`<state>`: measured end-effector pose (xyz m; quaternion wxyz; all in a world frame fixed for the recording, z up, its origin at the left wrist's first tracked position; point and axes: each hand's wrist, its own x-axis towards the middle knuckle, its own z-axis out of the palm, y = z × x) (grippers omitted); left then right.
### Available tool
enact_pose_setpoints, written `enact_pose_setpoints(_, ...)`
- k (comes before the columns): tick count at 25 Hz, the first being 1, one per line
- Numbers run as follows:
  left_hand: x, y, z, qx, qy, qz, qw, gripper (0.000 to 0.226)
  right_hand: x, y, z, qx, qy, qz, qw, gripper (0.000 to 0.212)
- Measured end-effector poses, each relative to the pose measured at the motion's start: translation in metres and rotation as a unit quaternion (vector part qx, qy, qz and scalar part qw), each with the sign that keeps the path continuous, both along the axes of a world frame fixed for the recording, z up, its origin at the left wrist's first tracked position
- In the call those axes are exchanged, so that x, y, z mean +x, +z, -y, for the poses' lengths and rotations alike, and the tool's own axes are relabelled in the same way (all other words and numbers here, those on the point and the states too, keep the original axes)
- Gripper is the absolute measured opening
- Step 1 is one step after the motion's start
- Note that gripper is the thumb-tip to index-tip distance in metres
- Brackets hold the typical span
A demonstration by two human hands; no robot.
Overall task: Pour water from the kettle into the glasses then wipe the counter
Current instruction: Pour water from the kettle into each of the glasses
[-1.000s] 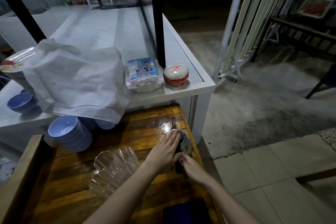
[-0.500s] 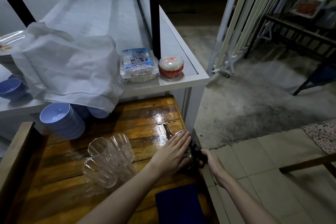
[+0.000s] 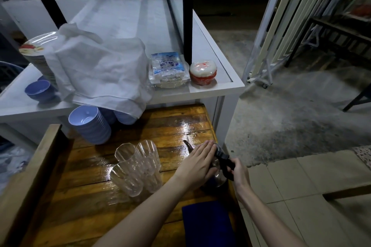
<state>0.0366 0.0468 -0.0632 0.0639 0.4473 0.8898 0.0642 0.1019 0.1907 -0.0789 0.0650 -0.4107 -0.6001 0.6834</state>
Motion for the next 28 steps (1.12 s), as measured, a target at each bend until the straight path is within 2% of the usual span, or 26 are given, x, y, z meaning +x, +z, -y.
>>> enact_pose_setpoints(13,0.032,0.032,0.049,0.138,0.073,-0.009,0.988,0.068,-0.006,0.050,0.016,0.105,0.108,-0.046,0.987,0.031)
enact_pose_setpoints(28,0.058,0.033,0.081,0.253,0.166,0.021,0.953,0.073,-0.018,0.106,0.051,0.256,0.250,-0.063,0.932,0.035)
